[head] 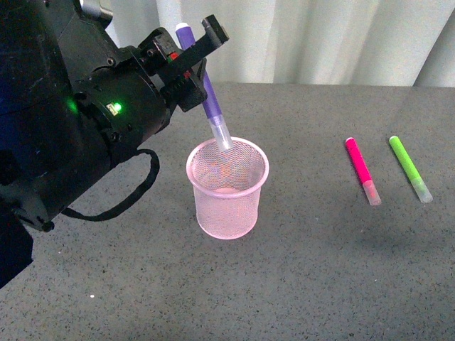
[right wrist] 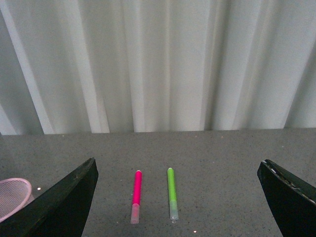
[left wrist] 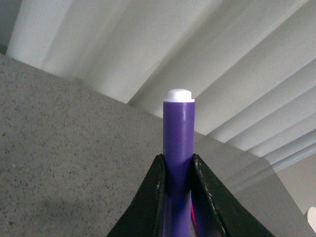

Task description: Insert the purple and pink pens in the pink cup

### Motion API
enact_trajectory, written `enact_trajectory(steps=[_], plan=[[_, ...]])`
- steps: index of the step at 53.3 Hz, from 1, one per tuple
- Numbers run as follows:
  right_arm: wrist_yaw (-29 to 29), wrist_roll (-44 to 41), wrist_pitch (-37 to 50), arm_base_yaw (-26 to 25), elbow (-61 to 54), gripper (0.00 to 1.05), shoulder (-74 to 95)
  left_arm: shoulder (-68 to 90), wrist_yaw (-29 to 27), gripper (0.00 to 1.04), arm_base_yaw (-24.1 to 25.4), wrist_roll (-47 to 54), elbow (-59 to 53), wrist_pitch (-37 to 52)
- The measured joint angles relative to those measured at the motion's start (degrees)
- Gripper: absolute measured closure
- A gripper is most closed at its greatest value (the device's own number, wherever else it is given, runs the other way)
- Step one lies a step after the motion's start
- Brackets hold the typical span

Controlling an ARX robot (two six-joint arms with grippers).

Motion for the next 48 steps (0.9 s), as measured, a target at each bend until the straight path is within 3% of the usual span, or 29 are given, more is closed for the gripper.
enact_trajectory(steps=[48], plan=[[0.0, 0.0, 0.0, 0.0, 0.0, 0.07, 0.0, 1.2, -0.5, 0.90, 0.1, -0.3, 0.4, 1.6]])
